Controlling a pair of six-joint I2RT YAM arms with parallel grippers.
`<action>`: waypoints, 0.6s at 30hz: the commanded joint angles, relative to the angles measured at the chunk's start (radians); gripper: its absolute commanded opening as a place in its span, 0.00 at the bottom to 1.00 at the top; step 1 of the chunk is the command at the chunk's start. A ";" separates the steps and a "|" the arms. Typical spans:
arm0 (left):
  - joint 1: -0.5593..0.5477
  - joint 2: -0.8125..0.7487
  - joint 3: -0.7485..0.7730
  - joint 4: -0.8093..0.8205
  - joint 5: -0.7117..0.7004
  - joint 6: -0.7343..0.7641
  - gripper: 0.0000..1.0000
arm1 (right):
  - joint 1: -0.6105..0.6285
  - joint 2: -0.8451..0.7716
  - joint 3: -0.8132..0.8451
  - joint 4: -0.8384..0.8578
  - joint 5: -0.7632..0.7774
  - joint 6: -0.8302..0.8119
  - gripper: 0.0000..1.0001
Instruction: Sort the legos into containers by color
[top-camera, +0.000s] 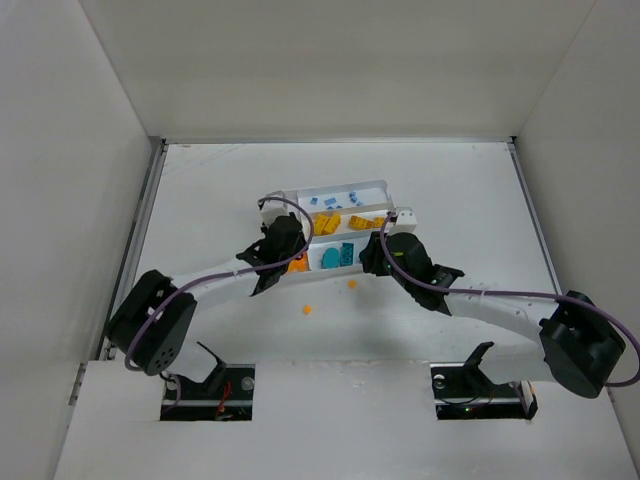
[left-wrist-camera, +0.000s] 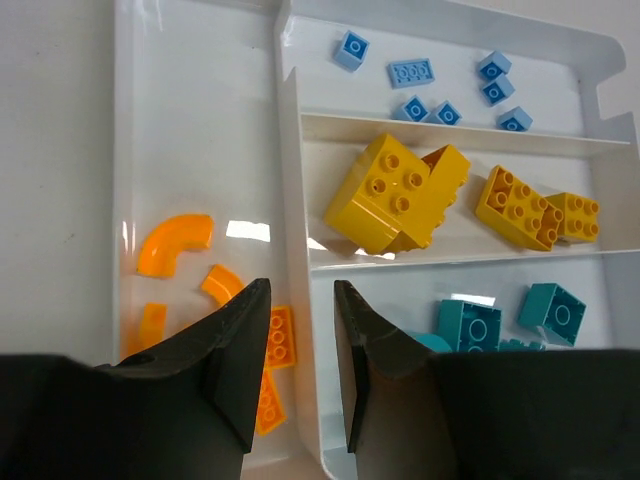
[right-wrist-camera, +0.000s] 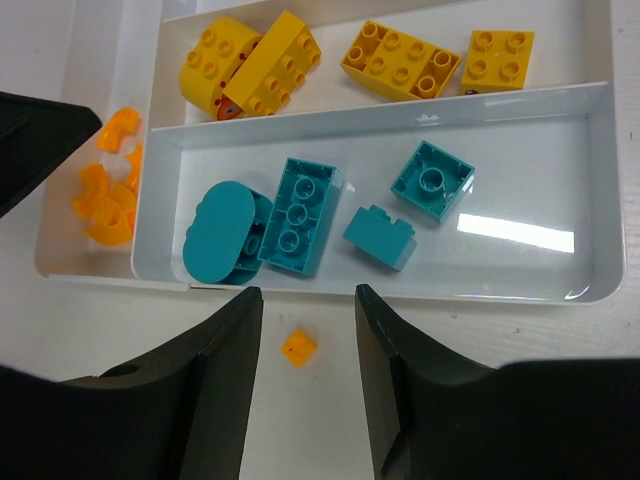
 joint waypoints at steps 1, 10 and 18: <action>-0.007 -0.090 -0.048 0.026 -0.075 0.025 0.28 | 0.010 -0.002 0.032 0.058 0.007 -0.004 0.48; -0.214 -0.231 -0.154 -0.072 -0.051 0.068 0.26 | 0.010 -0.024 0.029 0.055 0.010 -0.005 0.38; -0.417 -0.325 -0.286 -0.175 -0.079 -0.027 0.41 | 0.012 0.004 0.040 0.058 0.010 -0.001 0.33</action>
